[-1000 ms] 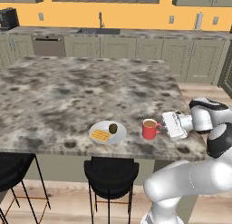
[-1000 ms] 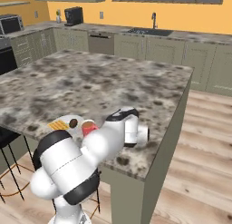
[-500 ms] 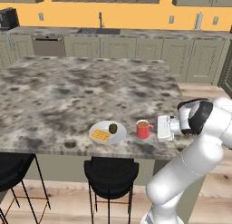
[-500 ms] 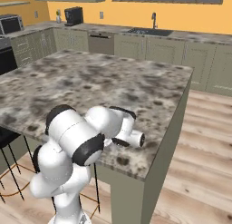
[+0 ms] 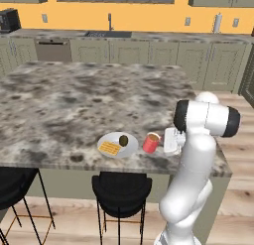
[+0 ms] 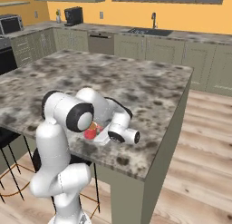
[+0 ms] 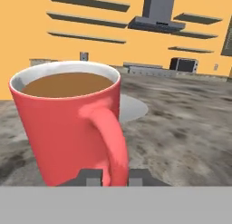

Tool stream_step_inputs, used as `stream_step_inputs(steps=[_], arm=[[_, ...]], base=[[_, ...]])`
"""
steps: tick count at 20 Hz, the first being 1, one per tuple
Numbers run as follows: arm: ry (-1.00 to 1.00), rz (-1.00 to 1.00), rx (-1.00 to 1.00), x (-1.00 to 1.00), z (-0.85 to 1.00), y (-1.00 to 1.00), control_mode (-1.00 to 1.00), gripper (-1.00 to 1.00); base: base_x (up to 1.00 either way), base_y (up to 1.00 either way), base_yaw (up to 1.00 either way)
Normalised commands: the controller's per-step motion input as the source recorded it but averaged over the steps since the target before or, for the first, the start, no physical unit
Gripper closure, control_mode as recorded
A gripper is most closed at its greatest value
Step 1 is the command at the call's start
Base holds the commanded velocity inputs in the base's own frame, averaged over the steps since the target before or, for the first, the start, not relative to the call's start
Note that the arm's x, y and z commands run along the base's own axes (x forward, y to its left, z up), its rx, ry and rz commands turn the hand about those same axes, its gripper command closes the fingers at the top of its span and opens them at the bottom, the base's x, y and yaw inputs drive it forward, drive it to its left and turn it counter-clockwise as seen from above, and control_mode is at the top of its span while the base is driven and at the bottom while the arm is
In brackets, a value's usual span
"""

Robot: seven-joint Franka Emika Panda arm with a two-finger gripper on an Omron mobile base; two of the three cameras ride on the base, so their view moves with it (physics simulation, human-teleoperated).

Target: Pick up the brewed coffee from the coffee machine and place it next to the breakfast plate on the dining counter.

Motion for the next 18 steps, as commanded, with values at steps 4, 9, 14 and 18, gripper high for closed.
stream_step_inputs(steps=[4,9,14,18], arm=[[0.0,0.0,-0.02,-0.12,0.0,0.0,-1.0,-1.0],[0.0,0.0,0.0,-0.17,0.24,0.0,-1.0,-1.0],[-0.01,0.0,0.0,-0.24,0.64,-0.01,-1.0,-1.0],[-0.05,0.0,0.0,-0.64,1.0,-0.02,-1.0,-1.0]], base=[[0.0,0.0,0.0],[0.0,0.0,0.0],[0.0,0.0,0.0],[0.0,0.0,0.0]])
